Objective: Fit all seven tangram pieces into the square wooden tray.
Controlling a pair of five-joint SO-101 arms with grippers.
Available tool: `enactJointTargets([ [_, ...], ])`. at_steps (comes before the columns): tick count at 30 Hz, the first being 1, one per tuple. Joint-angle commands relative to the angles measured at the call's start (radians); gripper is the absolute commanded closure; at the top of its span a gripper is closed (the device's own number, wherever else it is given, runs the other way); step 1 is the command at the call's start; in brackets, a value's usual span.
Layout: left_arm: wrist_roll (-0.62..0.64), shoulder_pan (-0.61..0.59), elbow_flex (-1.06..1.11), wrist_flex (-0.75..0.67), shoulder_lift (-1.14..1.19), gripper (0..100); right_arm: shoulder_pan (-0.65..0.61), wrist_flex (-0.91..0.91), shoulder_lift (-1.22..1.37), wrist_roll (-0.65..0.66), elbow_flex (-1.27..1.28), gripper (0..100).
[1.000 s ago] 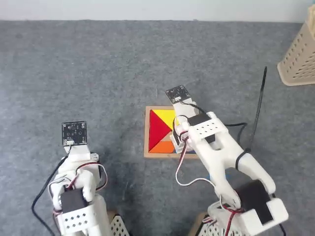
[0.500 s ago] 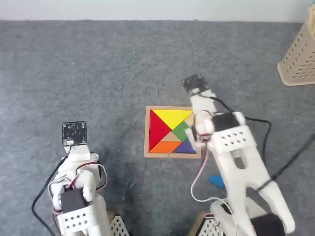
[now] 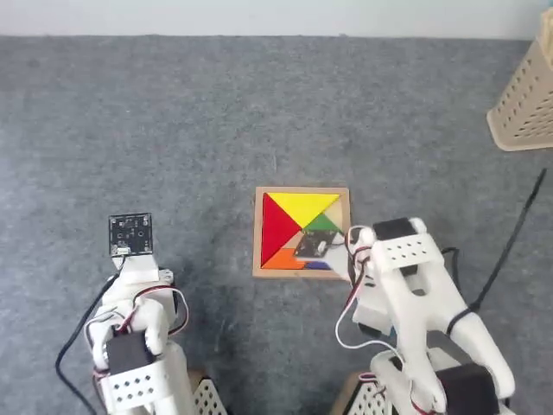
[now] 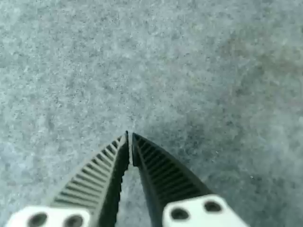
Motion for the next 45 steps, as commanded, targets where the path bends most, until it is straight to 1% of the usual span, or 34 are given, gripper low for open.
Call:
enactJointTargets([
  [1,0.009,0.003,-0.010,0.006,-0.014,99,0.015,-0.041,-0.001,0.025,0.008,83.1],
  [4,0.009,0.003,-0.010,0.006,-0.014,99,0.041,-0.113,0.012,0.031,0.040,83.0],
  [8,0.009,0.003,-0.010,0.006,-0.014,99,0.119,-0.226,0.061,0.032,0.044,83.1],
  [14,0.009,0.003,-0.010,0.006,-0.014,99,0.139,-0.312,0.166,0.054,0.046,83.1],
  [16,0.009,0.003,-0.010,0.006,-0.014,99,0.168,-0.361,0.194,0.048,0.038,83.2],
  [19,0.009,0.003,-0.010,0.006,-0.014,99,0.231,-0.394,0.216,-0.002,-0.006,84.7],
  [22,0.009,0.003,-0.010,0.006,-0.014,99,0.283,-0.392,0.234,-0.026,-0.080,94.2],
  [24,0.009,0.003,-0.010,0.006,-0.014,99,0.306,-0.394,0.237,-0.069,-0.123,99.1],
  [27,0.009,0.003,-0.010,0.006,-0.014,99,0.323,-0.389,0.237,-0.144,-0.196,98.2],
  [32,0.009,0.003,-0.010,0.006,-0.014,99,0.321,-0.387,0.237,-0.319,-0.338,98.3],
  [34,0.009,0.003,-0.010,0.006,-0.014,99,0.321,-0.387,0.239,-0.361,-0.382,98.3],
  [38,0.009,0.003,-0.010,0.006,-0.014,99,0.315,-0.383,0.239,-0.404,-0.420,97.9],
  [39,0.009,0.003,-0.010,0.006,-0.014,99,0.315,-0.355,0.239,-0.399,-0.422,97.6],
  [40,0.009,0.003,-0.010,0.006,-0.014,99,0.317,-0.300,0.239,-0.365,-0.422,96.0],
  [43,0.009,0.003,-0.010,0.006,-0.014,99,0.325,-0.113,0.226,-0.172,-0.391,86.8],
  [45,0.009,0.003,-0.010,0.006,-0.014,99,0.325,-0.093,0.213,-0.110,-0.344,82.7],
])
